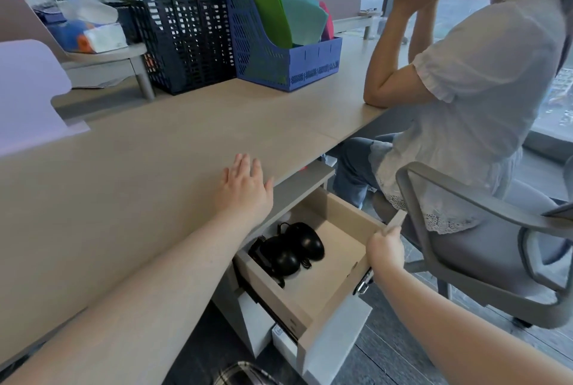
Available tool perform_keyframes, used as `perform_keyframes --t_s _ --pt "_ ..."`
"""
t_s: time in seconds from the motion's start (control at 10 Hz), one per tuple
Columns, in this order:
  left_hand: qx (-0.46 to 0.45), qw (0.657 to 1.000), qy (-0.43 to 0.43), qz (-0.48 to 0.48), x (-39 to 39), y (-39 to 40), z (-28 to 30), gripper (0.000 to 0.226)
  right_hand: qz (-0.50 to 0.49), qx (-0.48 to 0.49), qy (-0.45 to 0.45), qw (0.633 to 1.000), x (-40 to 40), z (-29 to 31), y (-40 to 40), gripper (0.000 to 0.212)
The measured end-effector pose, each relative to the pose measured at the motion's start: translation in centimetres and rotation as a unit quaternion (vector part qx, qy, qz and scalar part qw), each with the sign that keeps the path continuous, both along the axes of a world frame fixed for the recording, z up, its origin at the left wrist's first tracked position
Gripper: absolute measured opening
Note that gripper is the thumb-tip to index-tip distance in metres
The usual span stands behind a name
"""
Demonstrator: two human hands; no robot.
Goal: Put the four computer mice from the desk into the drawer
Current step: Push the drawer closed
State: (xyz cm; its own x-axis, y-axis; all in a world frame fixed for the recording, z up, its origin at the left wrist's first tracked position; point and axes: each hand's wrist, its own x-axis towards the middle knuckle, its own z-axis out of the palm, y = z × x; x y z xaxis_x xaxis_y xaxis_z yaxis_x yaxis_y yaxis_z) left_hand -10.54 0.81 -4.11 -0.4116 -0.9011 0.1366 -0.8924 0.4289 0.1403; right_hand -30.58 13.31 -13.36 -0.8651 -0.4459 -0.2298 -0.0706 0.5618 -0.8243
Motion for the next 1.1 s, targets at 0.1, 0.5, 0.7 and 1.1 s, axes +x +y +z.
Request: perform_keyframes --t_s 0.1,0.5,0.7,1.1 --pt "0.018 1.000 -0.001 0.004 0.2 -1.6 -0.1 0.062 0.012 -0.005 -0.028 1.000 0.4 0.2 -2.0 0.036" --pt "0.088 0.996 -0.018 0.021 1.0 -5.1 -0.3 0.065 0.099 -0.028 -0.112 0.988 5.7 -0.3 -5.1 0.039" --pt "0.083 0.996 -0.026 0.010 1.1 -6.0 -0.3 0.065 0.141 -0.040 -0.152 0.977 7.2 -1.5 -6.3 0.049" --pt "0.088 0.996 -0.024 0.012 0.9 -6.2 -0.3 0.065 0.222 0.008 -0.119 0.968 8.1 -2.3 -9.1 0.069"
